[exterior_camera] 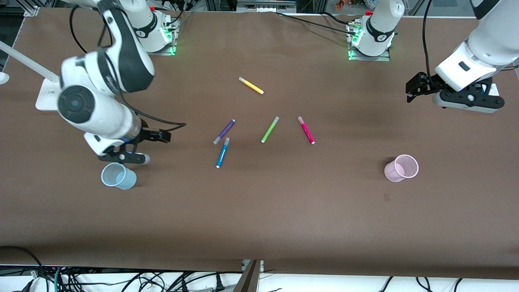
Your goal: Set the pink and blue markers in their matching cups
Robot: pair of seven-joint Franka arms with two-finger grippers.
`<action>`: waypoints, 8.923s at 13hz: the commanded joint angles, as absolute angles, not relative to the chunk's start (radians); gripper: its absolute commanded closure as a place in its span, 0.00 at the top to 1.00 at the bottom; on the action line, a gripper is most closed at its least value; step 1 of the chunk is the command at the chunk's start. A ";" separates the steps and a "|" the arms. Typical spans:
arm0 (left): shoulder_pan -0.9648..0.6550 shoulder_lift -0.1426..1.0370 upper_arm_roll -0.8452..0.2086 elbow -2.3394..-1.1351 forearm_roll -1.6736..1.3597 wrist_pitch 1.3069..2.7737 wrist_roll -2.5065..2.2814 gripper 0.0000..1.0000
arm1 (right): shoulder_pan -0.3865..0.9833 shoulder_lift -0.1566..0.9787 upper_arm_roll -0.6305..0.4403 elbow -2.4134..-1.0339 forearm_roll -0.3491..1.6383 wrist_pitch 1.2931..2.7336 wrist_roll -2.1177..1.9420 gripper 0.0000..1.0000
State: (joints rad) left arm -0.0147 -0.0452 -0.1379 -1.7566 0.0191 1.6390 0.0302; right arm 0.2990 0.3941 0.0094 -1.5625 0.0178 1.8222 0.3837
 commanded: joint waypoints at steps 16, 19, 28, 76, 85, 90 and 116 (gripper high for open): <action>-0.057 0.260 -0.529 -2.155 0.020 2.238 -0.586 1.00 | 0.506 0.727 0.003 -1.552 0.029 2.265 0.689 1.00; -0.100 0.336 -0.525 -2.154 0.041 2.310 -0.646 1.00 | 0.528 0.765 0.003 -1.551 0.060 2.342 0.703 1.00; -0.137 0.509 -0.526 -2.149 0.247 2.485 -0.933 1.00 | 0.548 0.792 0.003 -1.583 0.063 2.373 0.719 1.00; 0.061 0.670 -0.437 -1.591 1.083 1.332 0.241 1.00 | -0.262 0.798 0.000 -1.331 0.739 1.632 0.144 0.00; 0.083 0.458 -0.440 -1.379 0.484 1.310 0.037 1.00 | -0.278 0.845 -0.002 -1.295 0.779 1.654 0.088 0.00; 0.139 0.399 -0.442 -1.211 0.307 1.289 -0.032 1.00 | -0.288 0.856 -0.005 -1.295 0.779 1.664 0.051 0.00; 0.005 -0.048 -0.048 -1.690 0.048 1.684 -0.032 1.00 | -0.103 0.531 0.003 -1.230 0.398 1.528 0.240 0.84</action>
